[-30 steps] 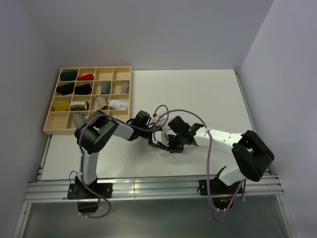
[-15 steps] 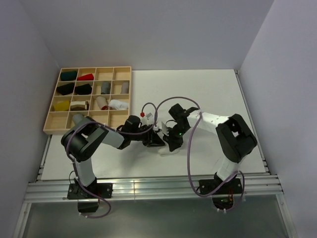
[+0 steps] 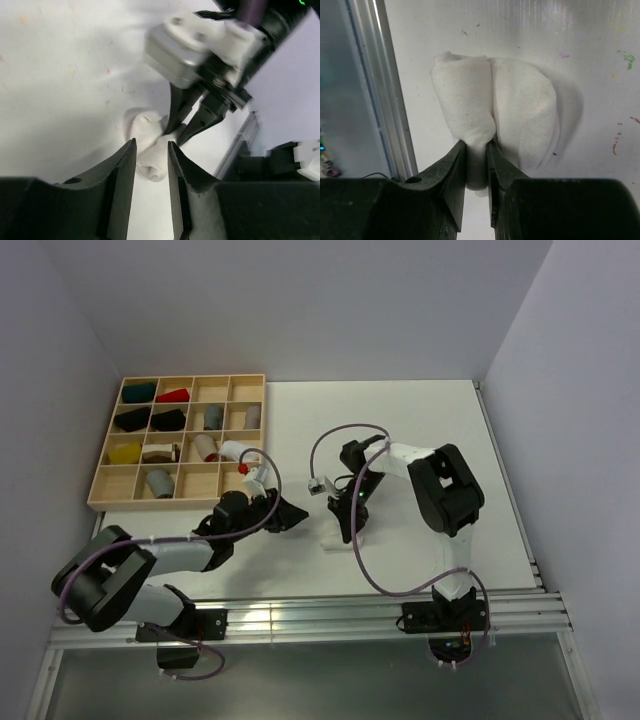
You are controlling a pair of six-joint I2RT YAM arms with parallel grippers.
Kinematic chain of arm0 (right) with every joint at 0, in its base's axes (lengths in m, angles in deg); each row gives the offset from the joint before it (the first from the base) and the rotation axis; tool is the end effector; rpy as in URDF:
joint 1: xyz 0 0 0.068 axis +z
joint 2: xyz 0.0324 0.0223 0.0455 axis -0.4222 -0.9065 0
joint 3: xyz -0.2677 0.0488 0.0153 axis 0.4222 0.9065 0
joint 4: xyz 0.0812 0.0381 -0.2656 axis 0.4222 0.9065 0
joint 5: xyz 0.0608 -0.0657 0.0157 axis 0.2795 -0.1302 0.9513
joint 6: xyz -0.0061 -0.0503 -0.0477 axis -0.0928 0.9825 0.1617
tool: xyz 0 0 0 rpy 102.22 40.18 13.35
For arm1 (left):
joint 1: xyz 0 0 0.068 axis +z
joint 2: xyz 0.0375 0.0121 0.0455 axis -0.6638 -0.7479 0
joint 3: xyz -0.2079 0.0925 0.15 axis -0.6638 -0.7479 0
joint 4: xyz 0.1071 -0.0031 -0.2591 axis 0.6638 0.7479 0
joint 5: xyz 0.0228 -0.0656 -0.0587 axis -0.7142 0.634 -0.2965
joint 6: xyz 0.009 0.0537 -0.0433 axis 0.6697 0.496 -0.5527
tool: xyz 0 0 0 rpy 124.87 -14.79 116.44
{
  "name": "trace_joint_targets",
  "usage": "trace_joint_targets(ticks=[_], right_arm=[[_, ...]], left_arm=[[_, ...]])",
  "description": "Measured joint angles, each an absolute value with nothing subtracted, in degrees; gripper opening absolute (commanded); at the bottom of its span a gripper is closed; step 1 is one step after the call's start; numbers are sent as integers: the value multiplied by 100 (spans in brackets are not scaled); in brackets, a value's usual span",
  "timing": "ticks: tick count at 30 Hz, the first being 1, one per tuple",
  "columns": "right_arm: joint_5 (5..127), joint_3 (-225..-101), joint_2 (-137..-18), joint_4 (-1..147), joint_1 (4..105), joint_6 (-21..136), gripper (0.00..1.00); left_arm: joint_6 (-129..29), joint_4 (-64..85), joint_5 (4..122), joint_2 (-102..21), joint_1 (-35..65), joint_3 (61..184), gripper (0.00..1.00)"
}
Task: Roll the socks
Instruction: Roll the sock at the center of the board.
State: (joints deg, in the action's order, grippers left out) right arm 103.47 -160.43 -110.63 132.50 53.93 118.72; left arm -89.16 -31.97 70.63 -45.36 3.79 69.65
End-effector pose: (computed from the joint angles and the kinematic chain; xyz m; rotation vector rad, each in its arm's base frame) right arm 0.2833 0.2026 0.1151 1.8313 -2.2358 -1.2291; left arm 0.2108 -0.1833 0.1344 -0.0126 2.0688 -1.2776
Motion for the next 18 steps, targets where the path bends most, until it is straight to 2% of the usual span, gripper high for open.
trace_joint_targets(ticks=[3,7,13,18], right_arm=[[10533,-16384,-11444,13722,5290,12052,22],[10662,-16683,-11793,14179,5231,12226,22],[10716,-16792,-11999,14520,5231,12303,22],[10703,-16792,-12027,14590,5231,12305,22]], left_arm=[[-8116,-2854,6383,-4095,-117,7035,37],[-6991,-2406,6018,-4152,-838,7444,37],[-5647,-1787,5981,-4829,-1238,8200,38],[-5153,-1590,6298,-5347,-1291,8504,39]])
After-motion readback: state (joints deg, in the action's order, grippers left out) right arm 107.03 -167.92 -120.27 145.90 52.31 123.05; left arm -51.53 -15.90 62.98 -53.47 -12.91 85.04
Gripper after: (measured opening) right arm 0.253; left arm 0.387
